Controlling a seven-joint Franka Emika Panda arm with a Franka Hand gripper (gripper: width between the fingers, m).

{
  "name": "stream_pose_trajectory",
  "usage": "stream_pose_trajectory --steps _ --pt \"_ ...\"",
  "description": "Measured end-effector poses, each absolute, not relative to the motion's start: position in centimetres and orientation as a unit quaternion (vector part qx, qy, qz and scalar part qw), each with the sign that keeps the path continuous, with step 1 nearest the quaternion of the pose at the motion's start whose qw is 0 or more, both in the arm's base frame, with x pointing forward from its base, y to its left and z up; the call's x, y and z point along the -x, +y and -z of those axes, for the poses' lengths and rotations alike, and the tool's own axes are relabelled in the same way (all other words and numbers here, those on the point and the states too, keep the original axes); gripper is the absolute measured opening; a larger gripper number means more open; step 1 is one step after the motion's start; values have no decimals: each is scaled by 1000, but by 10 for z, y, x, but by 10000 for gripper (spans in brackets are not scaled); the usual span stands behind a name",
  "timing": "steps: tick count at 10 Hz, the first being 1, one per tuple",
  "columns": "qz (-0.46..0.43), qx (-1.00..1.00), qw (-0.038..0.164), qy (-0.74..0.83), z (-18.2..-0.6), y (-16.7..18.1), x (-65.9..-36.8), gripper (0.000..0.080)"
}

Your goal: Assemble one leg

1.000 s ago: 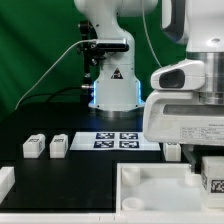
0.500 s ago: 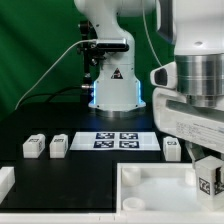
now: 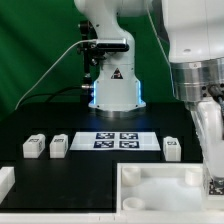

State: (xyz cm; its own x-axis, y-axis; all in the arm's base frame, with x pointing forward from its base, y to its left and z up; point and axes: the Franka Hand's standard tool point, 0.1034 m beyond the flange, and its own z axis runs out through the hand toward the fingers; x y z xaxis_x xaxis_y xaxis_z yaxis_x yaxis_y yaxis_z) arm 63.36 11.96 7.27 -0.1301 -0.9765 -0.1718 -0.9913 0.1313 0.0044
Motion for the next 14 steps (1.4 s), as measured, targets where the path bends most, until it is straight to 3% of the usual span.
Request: stream_pose_trajectory --steps 1,2,3,4,5,9,10,11,12,14 --pt "-59 657 63 749 -72 120 -633 294" --pt "-57 673 64 734 -72 120 -633 460" --pt "-56 684 64 725 -72 121 -633 460" --pt "-50 753 70 653 -75 125 -631 605" --pt "-40 818 77 569 -76 125 -627 635" --pt "-25 910 80 406 -74 122 -627 649" --pt "-20 937 76 340 -75 121 -627 649" --pt "-9 974 54 220 -78 121 -631 649" --pt "-1 991 47 127 -80 119 -633 649" --pt "-1 988 47 145 -80 119 -633 649"
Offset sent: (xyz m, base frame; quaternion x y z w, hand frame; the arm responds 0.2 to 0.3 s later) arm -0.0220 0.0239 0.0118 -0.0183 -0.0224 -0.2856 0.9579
